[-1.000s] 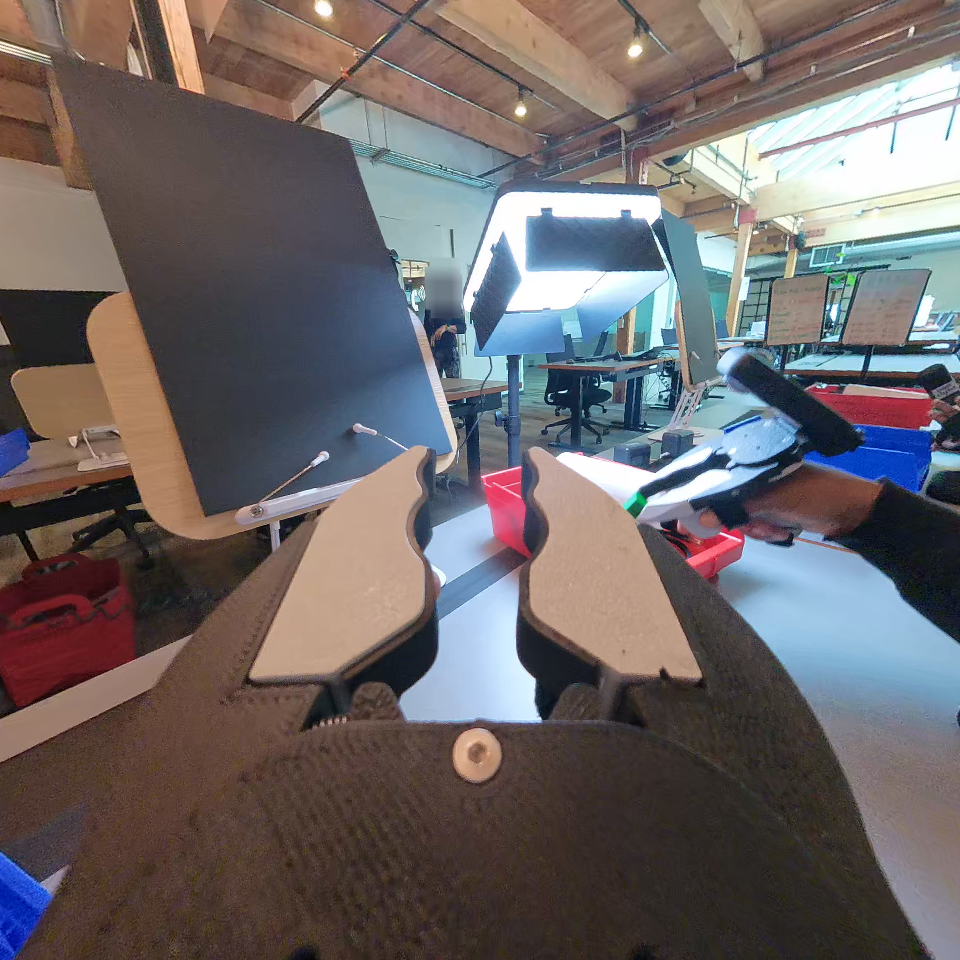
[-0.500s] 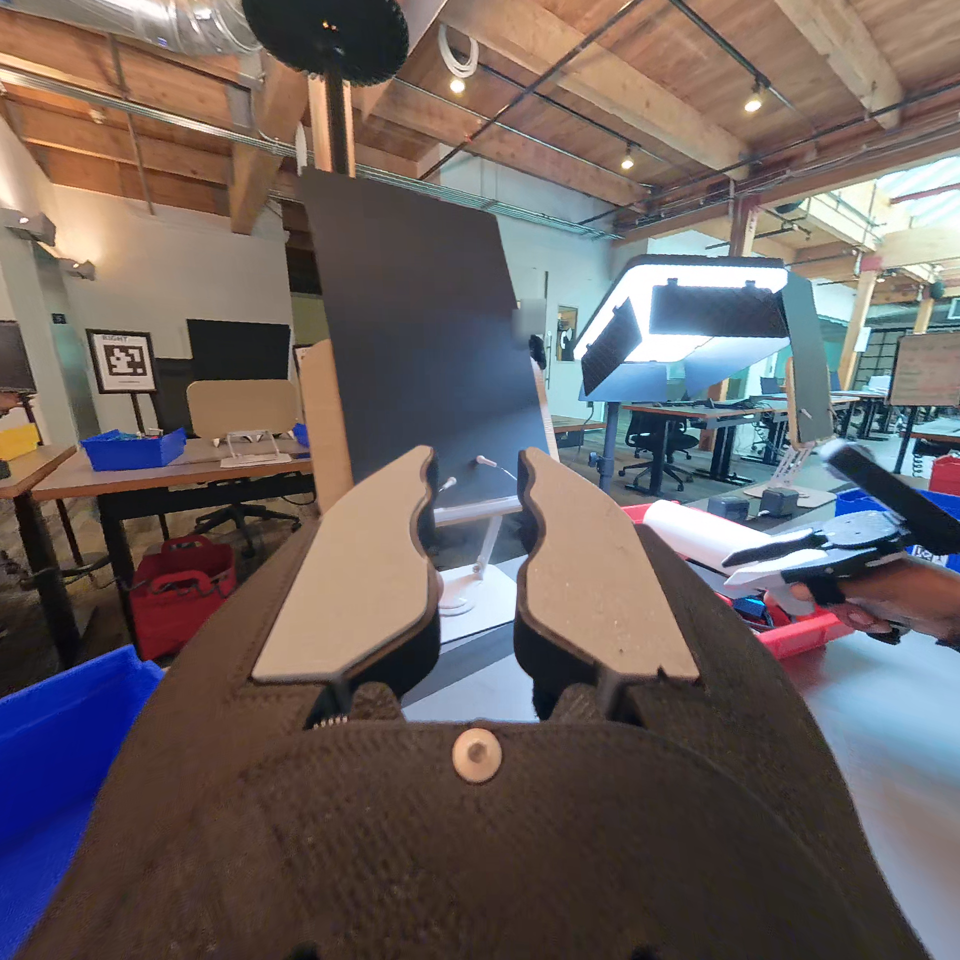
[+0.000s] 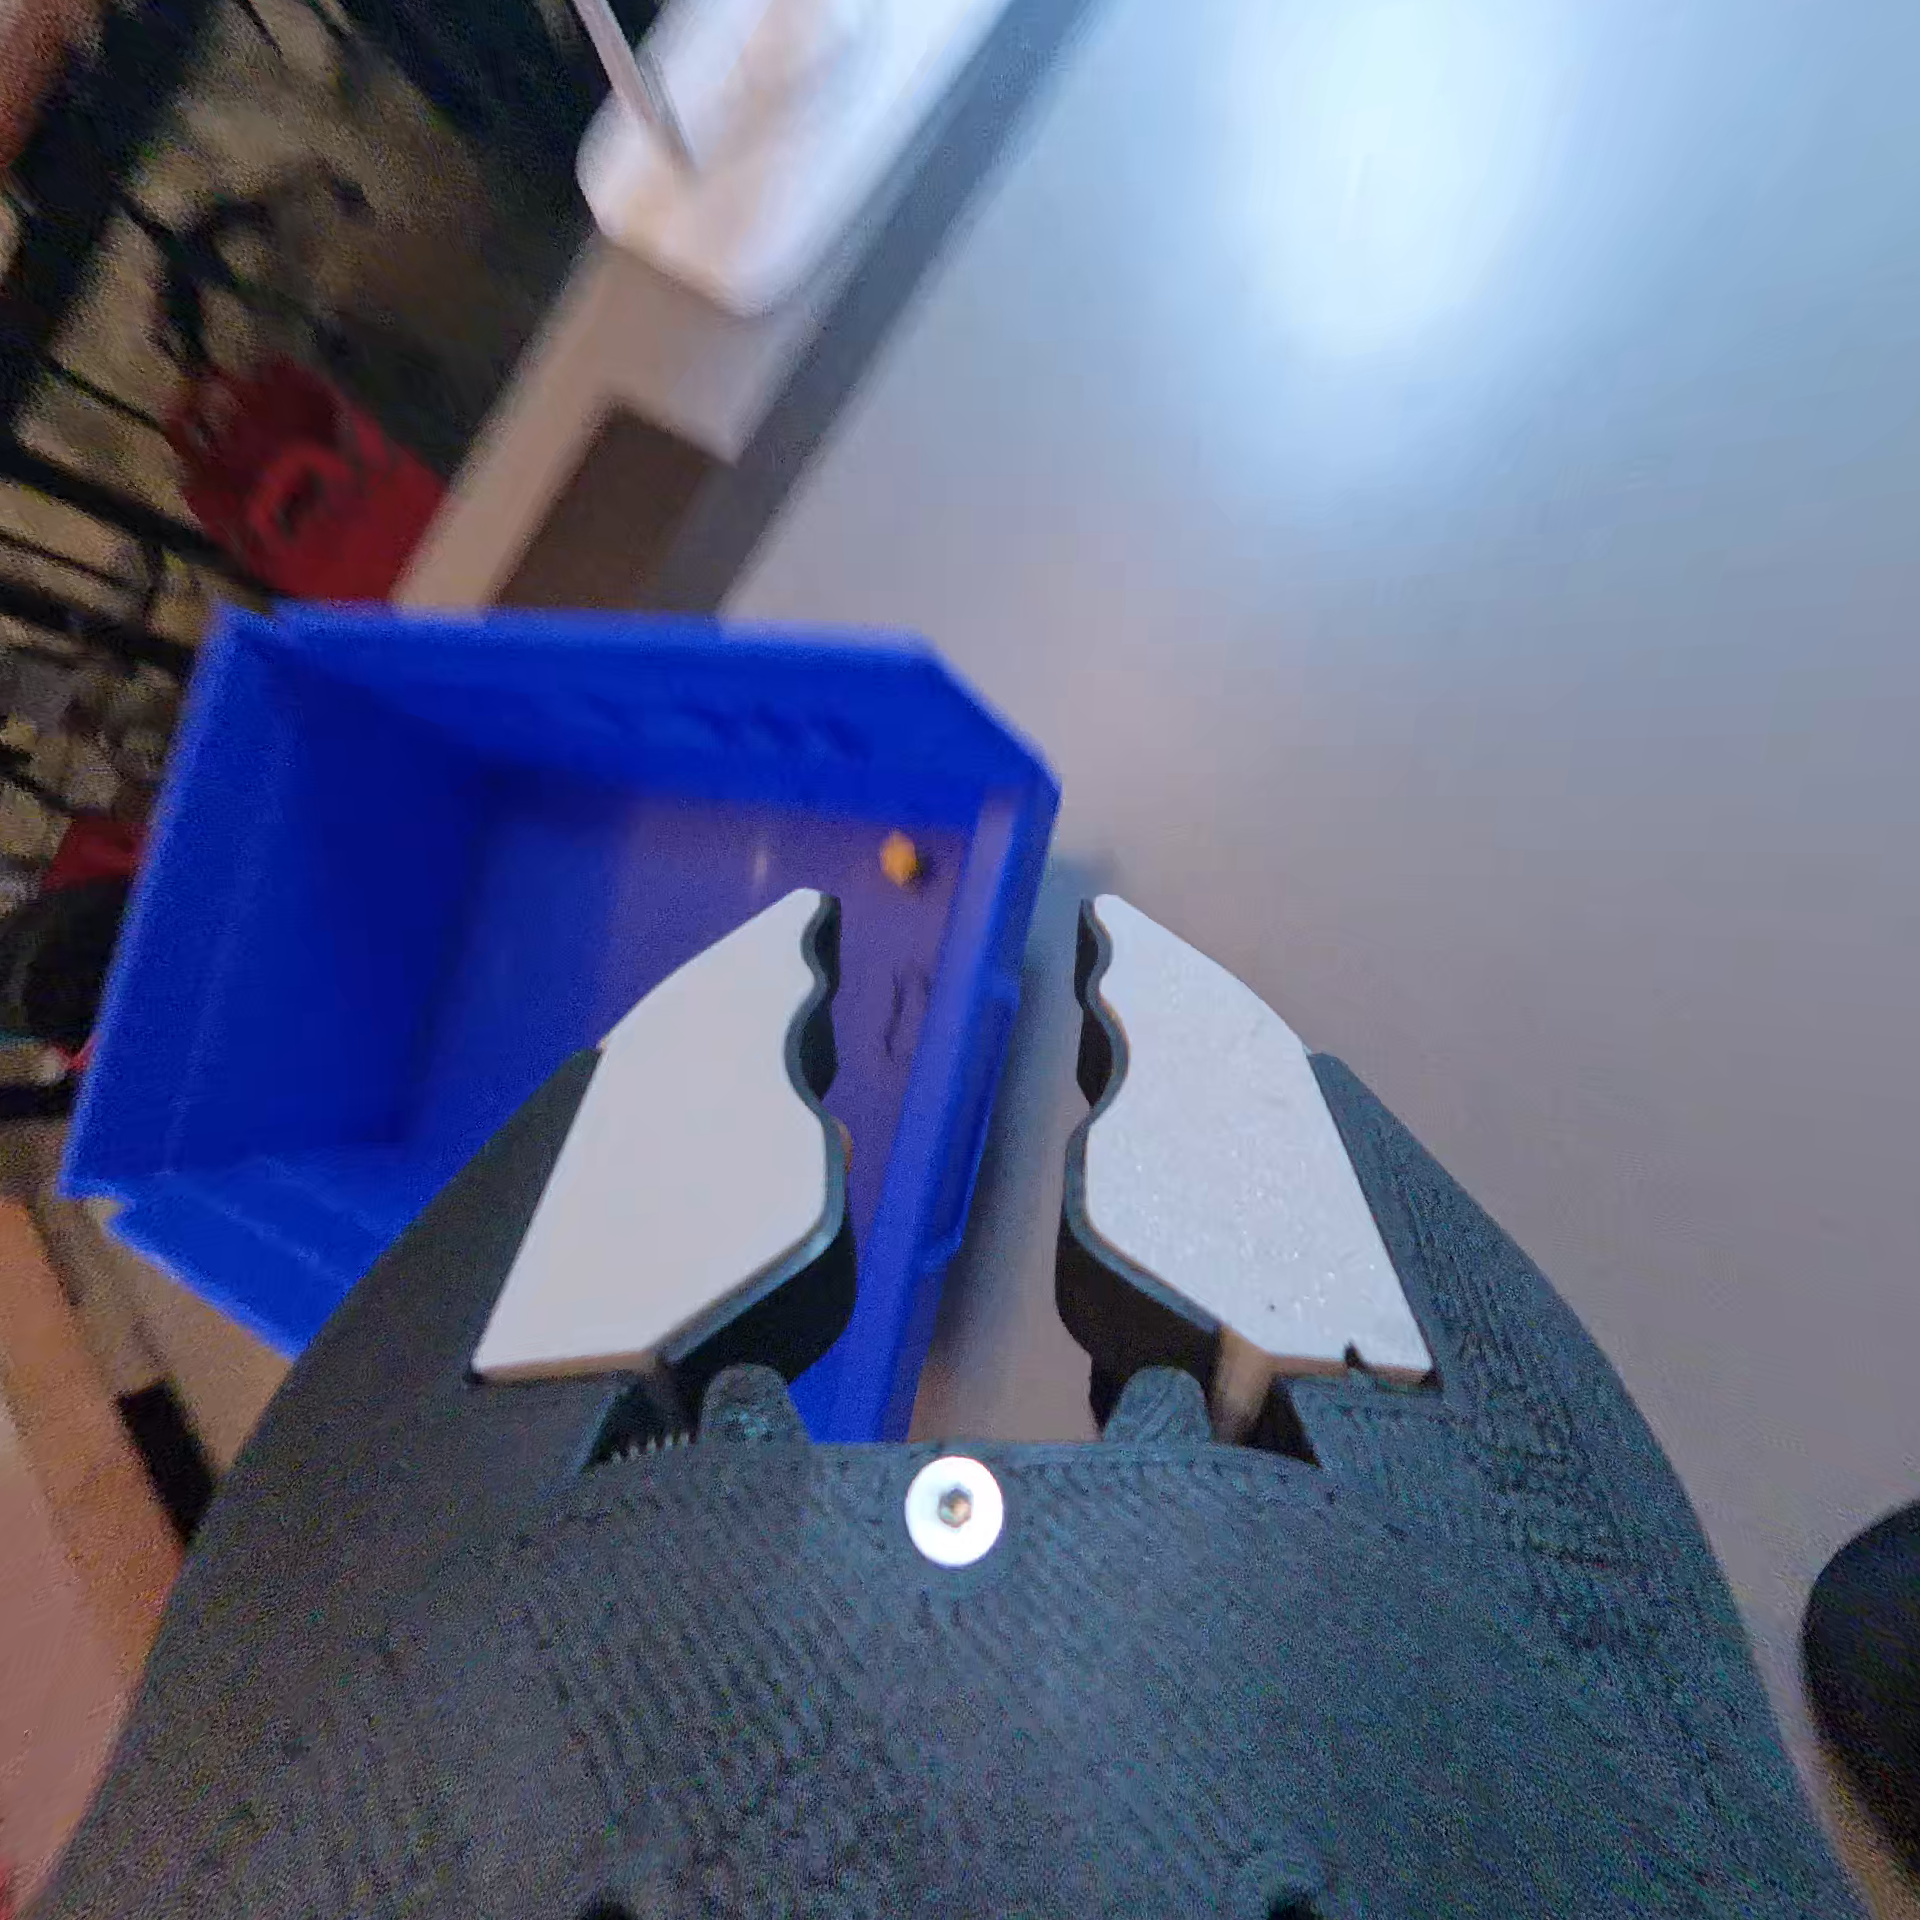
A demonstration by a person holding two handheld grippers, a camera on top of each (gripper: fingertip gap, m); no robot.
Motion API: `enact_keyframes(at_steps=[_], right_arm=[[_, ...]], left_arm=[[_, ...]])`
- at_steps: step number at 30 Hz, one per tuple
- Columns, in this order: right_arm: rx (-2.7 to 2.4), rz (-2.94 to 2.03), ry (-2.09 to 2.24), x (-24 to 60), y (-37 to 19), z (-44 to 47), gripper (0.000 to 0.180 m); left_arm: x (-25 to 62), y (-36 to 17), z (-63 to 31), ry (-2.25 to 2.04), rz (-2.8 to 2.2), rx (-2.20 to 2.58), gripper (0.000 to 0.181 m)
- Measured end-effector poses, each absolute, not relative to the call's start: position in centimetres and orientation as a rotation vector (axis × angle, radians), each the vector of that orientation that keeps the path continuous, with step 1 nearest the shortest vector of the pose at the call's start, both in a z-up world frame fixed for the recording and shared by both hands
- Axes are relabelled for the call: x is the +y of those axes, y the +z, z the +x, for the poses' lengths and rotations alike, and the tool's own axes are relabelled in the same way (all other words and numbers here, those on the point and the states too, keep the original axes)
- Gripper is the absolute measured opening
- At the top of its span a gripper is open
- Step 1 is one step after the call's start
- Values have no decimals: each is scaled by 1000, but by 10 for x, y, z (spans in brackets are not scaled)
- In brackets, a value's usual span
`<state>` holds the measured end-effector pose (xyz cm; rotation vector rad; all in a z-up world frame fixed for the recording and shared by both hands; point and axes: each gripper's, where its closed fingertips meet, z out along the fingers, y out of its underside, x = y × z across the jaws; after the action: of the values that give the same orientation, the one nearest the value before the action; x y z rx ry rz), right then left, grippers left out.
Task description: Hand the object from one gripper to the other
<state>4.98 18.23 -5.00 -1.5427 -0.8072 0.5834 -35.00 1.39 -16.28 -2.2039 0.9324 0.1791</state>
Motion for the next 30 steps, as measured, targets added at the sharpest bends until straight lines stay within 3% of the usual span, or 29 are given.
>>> enact_keyframes(at_steps=[1, 4, 7, 9, 17, 21, 25, 30], right_arm=[[-809, -1540, 595, 182, -50, 48, 26], [-812, -1536, 625, 180, -52, 42, 24], [-821, -1528, 600, 179, -53, 40, 22], [-821, -1524, 588, 179, -52, 42, 21], [-769, -1518, 661, 180, -45, 48, 19], [-776, -1515, 657, 179, -45, 47, 18], [-782, -1508, 657, 177, -44, 46, 18], [-770, -1502, 671, 177, -42, 47, 18]], left_arm=[[8, -183, -360, 222, -2269, 976, 46], [2, -222, -384, 306, -2384, 1041, 46], [6, -236, -402, 454, -2410, 1151, 28], [3, -234, -399, 419, -2448, 1216, 25], [10, -131, -387, 272, -2307, 1173, 23], [22, -87, -388, 228, -2186, 1037, 11], [16, -126, -385, 282, -2255, 1128, 0], [13, -141, -384, 248, -2260, 1089, 1]])
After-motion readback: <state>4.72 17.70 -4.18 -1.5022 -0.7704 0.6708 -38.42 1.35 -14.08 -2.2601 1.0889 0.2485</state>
